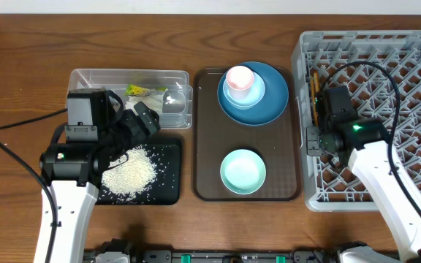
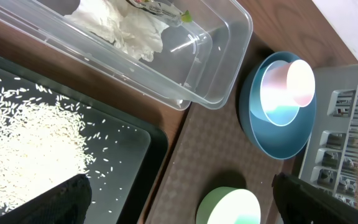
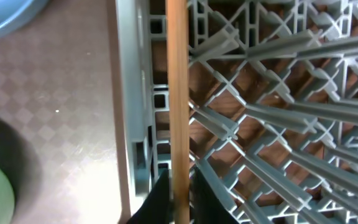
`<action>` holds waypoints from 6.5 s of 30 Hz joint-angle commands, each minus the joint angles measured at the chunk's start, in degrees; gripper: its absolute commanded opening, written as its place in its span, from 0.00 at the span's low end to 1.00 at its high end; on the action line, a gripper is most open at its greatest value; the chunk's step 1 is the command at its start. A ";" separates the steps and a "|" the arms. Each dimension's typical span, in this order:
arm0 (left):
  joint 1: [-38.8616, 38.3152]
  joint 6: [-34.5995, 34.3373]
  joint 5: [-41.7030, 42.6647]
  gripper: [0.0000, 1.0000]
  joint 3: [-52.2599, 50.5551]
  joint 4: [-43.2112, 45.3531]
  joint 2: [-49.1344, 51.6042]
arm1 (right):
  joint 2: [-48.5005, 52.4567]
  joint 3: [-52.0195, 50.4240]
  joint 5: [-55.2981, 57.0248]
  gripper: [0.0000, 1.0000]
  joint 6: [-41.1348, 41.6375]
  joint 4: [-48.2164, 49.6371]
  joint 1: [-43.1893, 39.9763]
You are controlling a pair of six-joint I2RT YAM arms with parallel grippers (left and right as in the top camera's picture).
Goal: Sort waste into correct bins and load items into the dishwasher rack
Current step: 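Carry the chopstick to the dish rack and insert it beside the first, then move the right gripper over the mint-green bowl, then lower the right gripper and grasp the rim of the mint-green bowl, then lift the mint-green bowl with the right gripper off the brown tray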
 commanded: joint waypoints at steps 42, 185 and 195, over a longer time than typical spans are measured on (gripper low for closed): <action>0.28 0.81 -0.35 0.96 0.46 0.04 0.07 | -0.13 5.18 -33.57 0.31 2.29 4.70 17.77; 0.28 0.81 -0.35 0.96 0.46 0.04 0.07 | 14.73 -0.17 -8.31 0.27 -7.43 1.84 41.99; 0.28 0.81 -0.35 0.96 0.48 0.04 0.07 | 14.73 -0.87 -8.35 0.26 -8.44 3.13 41.99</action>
